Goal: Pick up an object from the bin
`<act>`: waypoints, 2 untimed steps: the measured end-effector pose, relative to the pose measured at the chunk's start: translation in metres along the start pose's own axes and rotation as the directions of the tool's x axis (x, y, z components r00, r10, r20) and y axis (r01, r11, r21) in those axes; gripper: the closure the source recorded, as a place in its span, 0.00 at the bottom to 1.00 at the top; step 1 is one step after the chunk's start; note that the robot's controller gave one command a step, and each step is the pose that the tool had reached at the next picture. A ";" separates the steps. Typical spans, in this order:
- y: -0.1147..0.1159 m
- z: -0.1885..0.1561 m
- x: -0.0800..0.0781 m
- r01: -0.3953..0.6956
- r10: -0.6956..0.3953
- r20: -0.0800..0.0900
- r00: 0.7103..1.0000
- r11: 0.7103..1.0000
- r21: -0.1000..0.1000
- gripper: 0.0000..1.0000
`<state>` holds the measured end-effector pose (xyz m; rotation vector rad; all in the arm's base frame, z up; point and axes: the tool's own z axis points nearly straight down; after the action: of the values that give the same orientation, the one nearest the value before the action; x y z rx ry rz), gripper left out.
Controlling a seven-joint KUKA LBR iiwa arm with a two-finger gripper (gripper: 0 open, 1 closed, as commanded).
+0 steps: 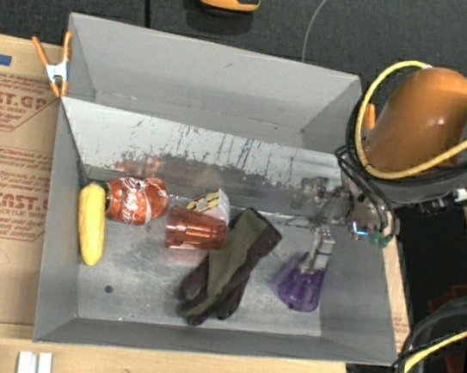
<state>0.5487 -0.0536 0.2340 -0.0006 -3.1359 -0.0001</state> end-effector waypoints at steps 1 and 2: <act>0.000 -0.005 -0.001 0.001 -0.001 0.008 1.000 1.000 0.001 0.00; 0.013 0.038 -0.001 0.146 -0.147 0.010 0.989 0.989 0.002 0.00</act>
Offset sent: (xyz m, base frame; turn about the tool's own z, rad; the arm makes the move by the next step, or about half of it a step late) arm -0.0022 0.0510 -0.1640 -0.5688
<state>0.5498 -0.0402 0.1964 0.2304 -3.1379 0.0010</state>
